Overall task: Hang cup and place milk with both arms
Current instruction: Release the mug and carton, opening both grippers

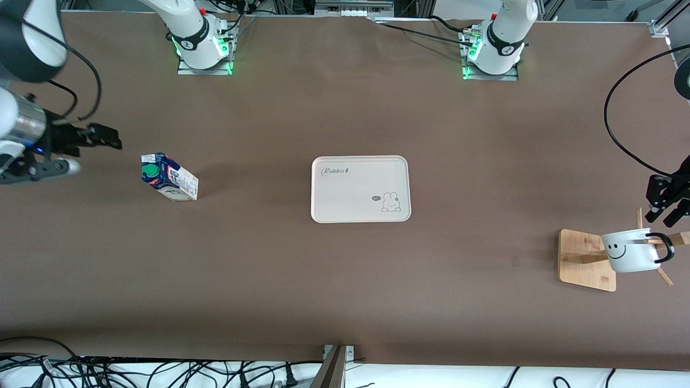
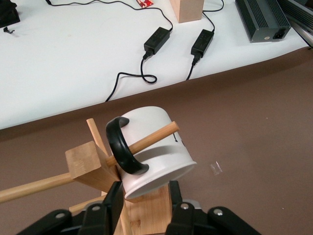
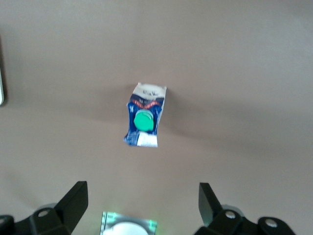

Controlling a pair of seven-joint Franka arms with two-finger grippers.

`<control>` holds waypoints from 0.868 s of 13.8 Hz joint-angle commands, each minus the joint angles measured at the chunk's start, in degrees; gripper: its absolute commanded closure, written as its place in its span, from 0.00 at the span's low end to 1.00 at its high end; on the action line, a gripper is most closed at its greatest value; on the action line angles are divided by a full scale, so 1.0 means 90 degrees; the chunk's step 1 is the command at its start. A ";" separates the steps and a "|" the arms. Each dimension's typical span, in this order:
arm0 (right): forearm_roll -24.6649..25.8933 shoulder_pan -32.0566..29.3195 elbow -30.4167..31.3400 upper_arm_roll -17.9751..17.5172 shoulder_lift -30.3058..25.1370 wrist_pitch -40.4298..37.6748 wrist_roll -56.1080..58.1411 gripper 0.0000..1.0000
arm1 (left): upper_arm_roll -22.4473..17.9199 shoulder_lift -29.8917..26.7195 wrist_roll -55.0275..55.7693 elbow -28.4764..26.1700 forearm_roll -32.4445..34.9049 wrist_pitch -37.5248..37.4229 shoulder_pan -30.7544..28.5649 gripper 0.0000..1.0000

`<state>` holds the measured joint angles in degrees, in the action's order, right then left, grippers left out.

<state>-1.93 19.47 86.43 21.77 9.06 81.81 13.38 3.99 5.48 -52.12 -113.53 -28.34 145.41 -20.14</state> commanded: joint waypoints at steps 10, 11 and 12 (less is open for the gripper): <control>0.0283 -0.2300 0.1294 -0.2213 -0.1357 0.0743 -0.0334 0.00 | -0.0160 -0.0481 0.1451 0.0564 0.0508 -0.2385 0.0088 0.00; 0.0312 -0.2310 0.1295 -0.2213 -0.1551 0.0715 -0.0324 0.00 | -0.0180 -0.0569 0.1812 0.0603 0.0802 -0.2561 0.0234 0.00; 0.0399 -0.2349 0.1295 -0.2204 -0.1814 0.0714 -0.0324 0.00 | -0.0238 -0.0628 0.2154 0.0729 0.1037 -0.2901 0.0342 0.00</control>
<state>0.21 -0.01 93.95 3.56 -0.19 86.83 11.35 2.84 1.81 -38.62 -108.51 -23.12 123.85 -19.24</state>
